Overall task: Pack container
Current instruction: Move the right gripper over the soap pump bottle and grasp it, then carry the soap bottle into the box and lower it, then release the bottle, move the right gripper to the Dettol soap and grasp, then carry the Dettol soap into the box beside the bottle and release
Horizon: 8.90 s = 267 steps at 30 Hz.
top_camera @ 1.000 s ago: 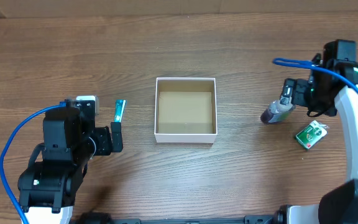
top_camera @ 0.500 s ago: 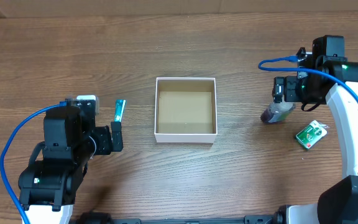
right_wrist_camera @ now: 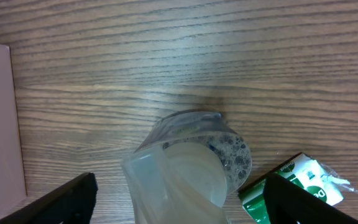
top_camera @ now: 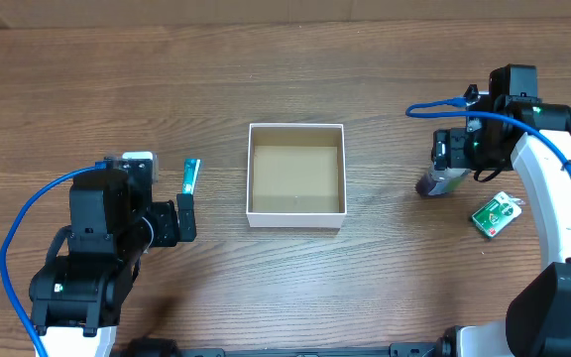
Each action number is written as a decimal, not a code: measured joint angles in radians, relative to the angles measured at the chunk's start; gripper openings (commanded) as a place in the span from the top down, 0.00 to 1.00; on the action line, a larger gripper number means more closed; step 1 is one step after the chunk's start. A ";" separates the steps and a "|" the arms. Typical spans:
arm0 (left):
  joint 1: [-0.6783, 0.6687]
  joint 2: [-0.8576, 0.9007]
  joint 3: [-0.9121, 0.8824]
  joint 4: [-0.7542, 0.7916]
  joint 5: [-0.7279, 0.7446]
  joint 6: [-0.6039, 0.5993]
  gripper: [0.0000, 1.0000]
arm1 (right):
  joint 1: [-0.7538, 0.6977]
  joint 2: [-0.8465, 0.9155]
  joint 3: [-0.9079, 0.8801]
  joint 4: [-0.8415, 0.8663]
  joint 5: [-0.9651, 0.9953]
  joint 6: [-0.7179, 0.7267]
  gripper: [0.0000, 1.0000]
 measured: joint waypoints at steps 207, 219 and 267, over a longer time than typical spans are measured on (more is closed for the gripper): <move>0.000 0.057 0.001 -0.003 0.000 0.000 0.00 | -0.310 -0.059 -0.385 0.317 0.133 0.811 0.00; 0.000 0.057 0.001 -0.003 0.000 0.000 0.00 | -0.310 -0.029 -0.465 0.434 0.114 0.698 0.00; 0.000 0.057 0.001 -0.003 0.000 0.000 0.00 | -0.156 -0.037 -0.089 0.102 0.027 0.605 0.96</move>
